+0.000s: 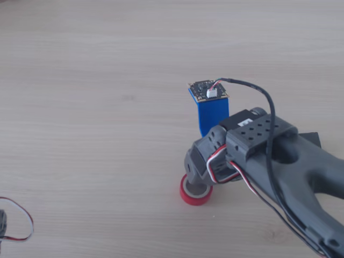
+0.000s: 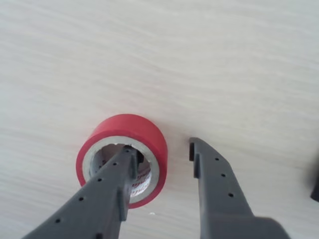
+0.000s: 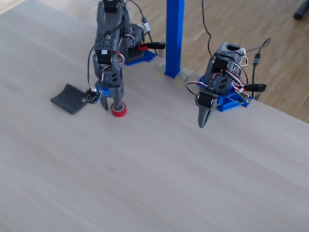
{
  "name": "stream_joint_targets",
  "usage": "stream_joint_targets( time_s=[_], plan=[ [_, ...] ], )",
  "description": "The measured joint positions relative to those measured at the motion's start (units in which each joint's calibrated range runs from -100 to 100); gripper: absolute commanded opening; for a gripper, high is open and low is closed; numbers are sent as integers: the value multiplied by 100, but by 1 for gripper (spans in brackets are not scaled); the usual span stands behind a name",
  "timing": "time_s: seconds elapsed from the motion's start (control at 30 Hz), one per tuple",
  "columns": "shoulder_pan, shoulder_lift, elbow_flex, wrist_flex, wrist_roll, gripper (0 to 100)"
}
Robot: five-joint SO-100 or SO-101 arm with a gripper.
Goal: Grab the red tape and move it to the grey mat
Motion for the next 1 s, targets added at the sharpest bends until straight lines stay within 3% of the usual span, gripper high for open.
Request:
stream_joint_targets(
  time_s=[0.17,0.67,1.0],
  plan=[
    [8,17,-18,0,0,1],
    [-99,-999,0,0,0,2],
    [629,-2548,689,8,0,2]
  ],
)
